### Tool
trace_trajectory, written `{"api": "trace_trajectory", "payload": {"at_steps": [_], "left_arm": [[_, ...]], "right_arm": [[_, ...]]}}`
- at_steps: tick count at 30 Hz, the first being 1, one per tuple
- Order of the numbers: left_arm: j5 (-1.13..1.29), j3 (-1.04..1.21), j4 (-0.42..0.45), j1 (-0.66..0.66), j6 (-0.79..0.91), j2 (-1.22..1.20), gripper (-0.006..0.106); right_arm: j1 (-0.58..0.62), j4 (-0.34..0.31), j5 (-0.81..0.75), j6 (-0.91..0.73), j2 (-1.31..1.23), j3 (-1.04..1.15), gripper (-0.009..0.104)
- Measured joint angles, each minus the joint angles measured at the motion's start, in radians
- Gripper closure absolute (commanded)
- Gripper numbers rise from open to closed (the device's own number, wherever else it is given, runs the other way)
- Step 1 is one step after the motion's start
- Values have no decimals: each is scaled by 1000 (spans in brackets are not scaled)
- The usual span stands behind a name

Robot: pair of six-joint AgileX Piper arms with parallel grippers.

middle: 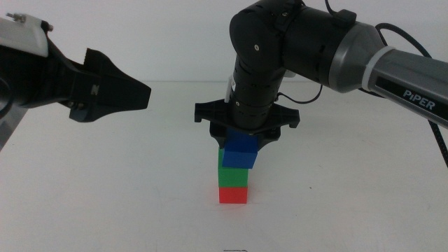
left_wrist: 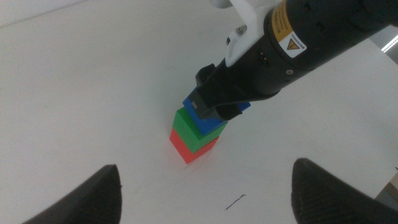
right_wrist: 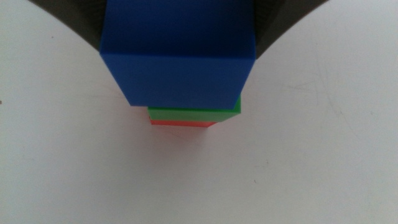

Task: Stack red cubes first, then green, then blue cubes in a specific spot.

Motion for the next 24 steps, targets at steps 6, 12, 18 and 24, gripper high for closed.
{"api": "trace_trajectory", "payload": {"at_steps": [6,12,18,24], "left_arm": [[0,0,0,0,0,0,7],[0,0,0,0,0,0,7],[0,0,0,0,0,0,7],[0,0,0,0,0,0,7]], "right_arm": [[0,0,0,0,1,-24,96],[10,1,0,0,14,-25,96],[12,-1,0,0,21,-28,96],[12,-7,0,0,24,-34,75]]}}
